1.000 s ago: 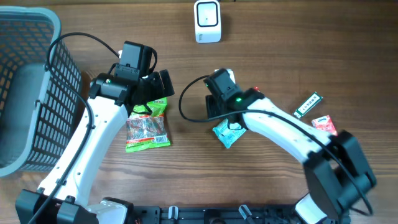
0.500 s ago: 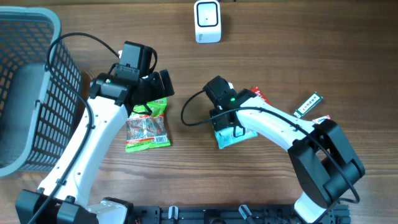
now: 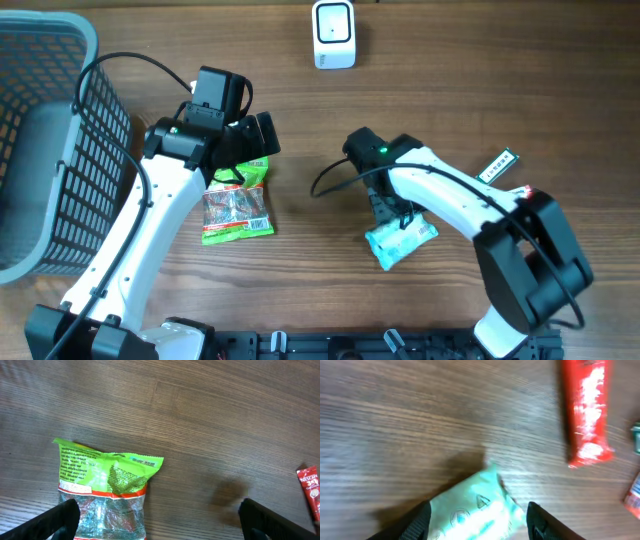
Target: Scan the item barcode
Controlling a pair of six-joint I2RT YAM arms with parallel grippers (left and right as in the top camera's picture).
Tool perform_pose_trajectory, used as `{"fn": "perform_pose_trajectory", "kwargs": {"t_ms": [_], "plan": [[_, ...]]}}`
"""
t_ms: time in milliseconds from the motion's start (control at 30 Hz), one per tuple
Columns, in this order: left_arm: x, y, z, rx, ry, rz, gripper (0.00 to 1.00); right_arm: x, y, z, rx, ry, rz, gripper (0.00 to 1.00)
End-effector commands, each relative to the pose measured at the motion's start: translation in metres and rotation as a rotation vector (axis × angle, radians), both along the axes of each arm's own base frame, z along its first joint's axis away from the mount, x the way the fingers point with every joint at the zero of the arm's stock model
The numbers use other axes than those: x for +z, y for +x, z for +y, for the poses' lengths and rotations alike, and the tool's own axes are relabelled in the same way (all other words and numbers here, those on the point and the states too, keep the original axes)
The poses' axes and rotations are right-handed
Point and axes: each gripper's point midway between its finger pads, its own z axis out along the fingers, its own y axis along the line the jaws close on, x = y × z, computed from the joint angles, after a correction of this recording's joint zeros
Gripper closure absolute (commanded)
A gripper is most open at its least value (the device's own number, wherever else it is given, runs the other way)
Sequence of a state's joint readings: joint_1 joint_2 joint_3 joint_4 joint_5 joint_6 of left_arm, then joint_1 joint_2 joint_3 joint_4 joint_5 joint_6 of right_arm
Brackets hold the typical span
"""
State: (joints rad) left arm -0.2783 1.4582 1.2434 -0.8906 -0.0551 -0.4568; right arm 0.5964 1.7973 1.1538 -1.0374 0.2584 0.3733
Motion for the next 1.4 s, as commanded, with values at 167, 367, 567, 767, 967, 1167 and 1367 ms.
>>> {"fn": "perform_pose_trajectory", "kwargs": {"t_ms": [167,367,567,767,967,1167,1367], "plan": [[0.004,0.000,0.003,-0.003,0.011,-0.013,0.00,0.089,0.012,0.021,-0.285,0.310,-0.299,0.23],[0.004,0.000,0.003,-0.003,0.011,-0.013,0.00,0.038,-0.005,0.010,-0.449,0.286,-0.273,0.22],[0.004,0.000,0.003,-0.003,0.011,-0.013,0.00,-0.011,-0.011,-0.005,-0.424,0.270,-0.322,0.23],[0.004,0.000,0.003,-0.003,0.011,-0.013,0.00,-0.028,-0.023,-0.018,-0.482,0.239,-0.329,0.26],[0.004,0.000,0.003,-0.003,0.011,-0.013,0.00,-0.044,-0.042,-0.022,-0.552,0.249,-0.285,0.33],[0.004,0.000,0.003,-0.003,0.011,-0.013,0.00,-0.044,-0.035,-0.016,-0.463,0.271,-0.292,0.43],[0.004,0.000,0.003,-0.003,0.011,-0.013,0.00,-0.019,0.026,0.025,-0.035,0.392,-0.484,0.23]]}}
